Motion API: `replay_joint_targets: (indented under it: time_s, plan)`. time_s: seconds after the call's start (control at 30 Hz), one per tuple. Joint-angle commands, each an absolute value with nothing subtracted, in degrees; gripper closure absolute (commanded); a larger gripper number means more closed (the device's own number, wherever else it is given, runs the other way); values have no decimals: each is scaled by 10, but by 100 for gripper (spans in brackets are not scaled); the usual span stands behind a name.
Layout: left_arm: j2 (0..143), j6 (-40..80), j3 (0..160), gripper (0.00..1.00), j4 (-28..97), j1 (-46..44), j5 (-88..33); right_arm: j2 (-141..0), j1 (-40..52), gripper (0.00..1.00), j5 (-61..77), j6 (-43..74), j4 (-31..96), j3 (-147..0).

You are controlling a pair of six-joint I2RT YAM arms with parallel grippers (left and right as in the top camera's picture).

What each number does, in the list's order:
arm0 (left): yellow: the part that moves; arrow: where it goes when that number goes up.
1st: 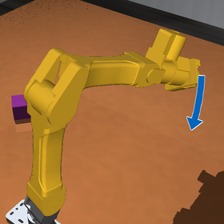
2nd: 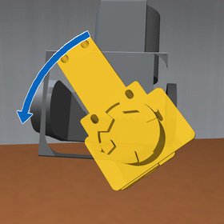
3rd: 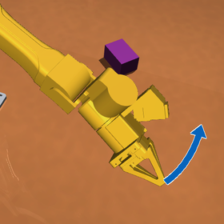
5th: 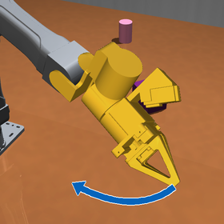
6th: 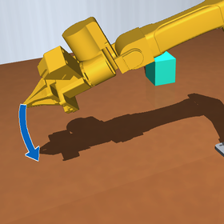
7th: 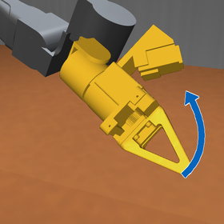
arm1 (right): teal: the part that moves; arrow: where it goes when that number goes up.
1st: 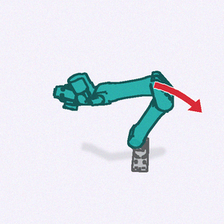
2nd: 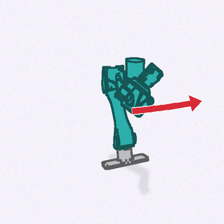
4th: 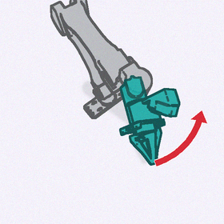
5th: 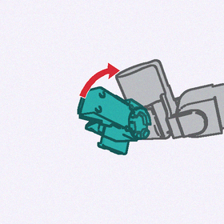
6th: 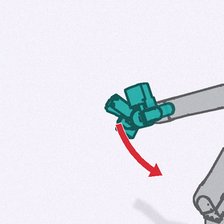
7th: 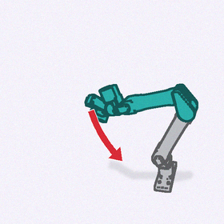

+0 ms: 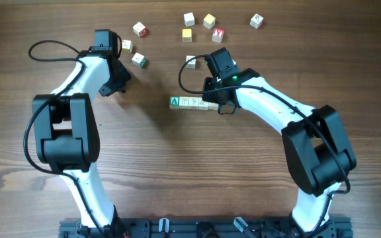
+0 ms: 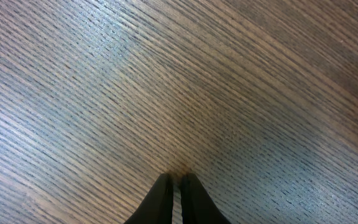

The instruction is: Form a horizontal line

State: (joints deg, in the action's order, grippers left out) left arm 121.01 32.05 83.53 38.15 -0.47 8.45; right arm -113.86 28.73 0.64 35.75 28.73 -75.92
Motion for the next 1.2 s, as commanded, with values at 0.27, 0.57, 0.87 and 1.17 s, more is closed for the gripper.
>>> replay_joint_targets:
  time_s: [0.27,0.57,0.87,1.17]
  plan:
    - [1218,324,835,90,380,-5,79,-1121,289,95,14,360,291,-771]
    - [1218,324,835,90,380,-5,79,-1121,289,95,16,360,292,-771]
    - [1218,324,835,90,380,-5,79,-1121,289,95,13,360,286,-771]
    - [1218,324,835,90,380,-5,79,-1121,283,95,-69,436,293,-771]
